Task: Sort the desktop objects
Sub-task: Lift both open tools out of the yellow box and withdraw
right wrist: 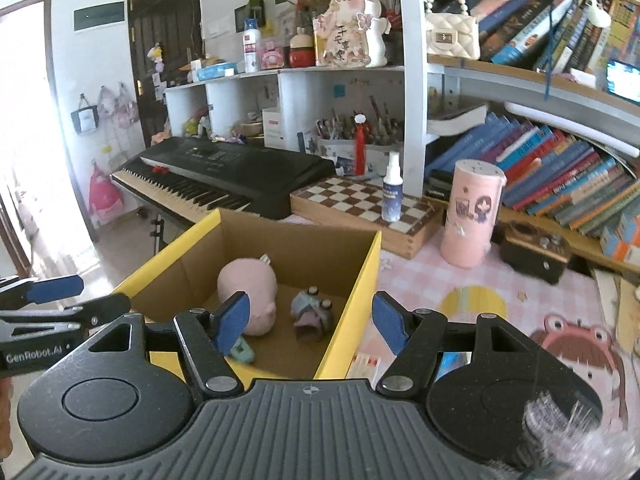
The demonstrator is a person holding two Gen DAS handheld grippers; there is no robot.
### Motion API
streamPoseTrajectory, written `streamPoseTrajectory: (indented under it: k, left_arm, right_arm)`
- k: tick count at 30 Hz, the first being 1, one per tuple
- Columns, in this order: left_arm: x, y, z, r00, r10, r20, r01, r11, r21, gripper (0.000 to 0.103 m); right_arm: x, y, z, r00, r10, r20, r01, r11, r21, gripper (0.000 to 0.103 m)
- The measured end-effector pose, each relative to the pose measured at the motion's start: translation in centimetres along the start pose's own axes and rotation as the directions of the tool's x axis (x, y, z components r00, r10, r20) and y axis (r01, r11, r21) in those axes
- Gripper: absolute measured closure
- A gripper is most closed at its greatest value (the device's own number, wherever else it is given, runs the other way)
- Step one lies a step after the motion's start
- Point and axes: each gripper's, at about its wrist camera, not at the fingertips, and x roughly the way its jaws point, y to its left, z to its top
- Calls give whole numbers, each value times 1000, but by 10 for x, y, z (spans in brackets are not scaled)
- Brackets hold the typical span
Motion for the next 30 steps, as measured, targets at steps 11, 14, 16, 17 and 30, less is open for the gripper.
streamPoseTrajectory:
  k: [11, 14, 16, 17, 30]
  left_arm:
    - [-29, -3, -25, 1000, -8, -25, 9, 998, 61, 27]
    - [-35, -4, -31, 999, -18, -31, 20, 998, 64, 26]
    - [-40, -4, -36, 999, -25, -34, 27, 997, 68, 26]
    - [-42, -5, -38, 999, -29, -37, 31, 997, 69, 26]
    - [-58, -22, -59, 994, -92, -65, 100, 987, 126, 26]
  right_arm:
    - [-40, 21, -44, 998, -57, -20, 57, 998, 13, 37]
    - [-48, 25, -58, 997, -70, -30, 71, 997, 12, 37]
    - [-53, 28, -66, 996, -77, -39, 77, 997, 15, 37]
    - [-55, 29, -69, 996, -79, -43, 80, 997, 17, 37]
    - [-79, 43, -113, 986, -141, -92, 148, 986, 76, 37]
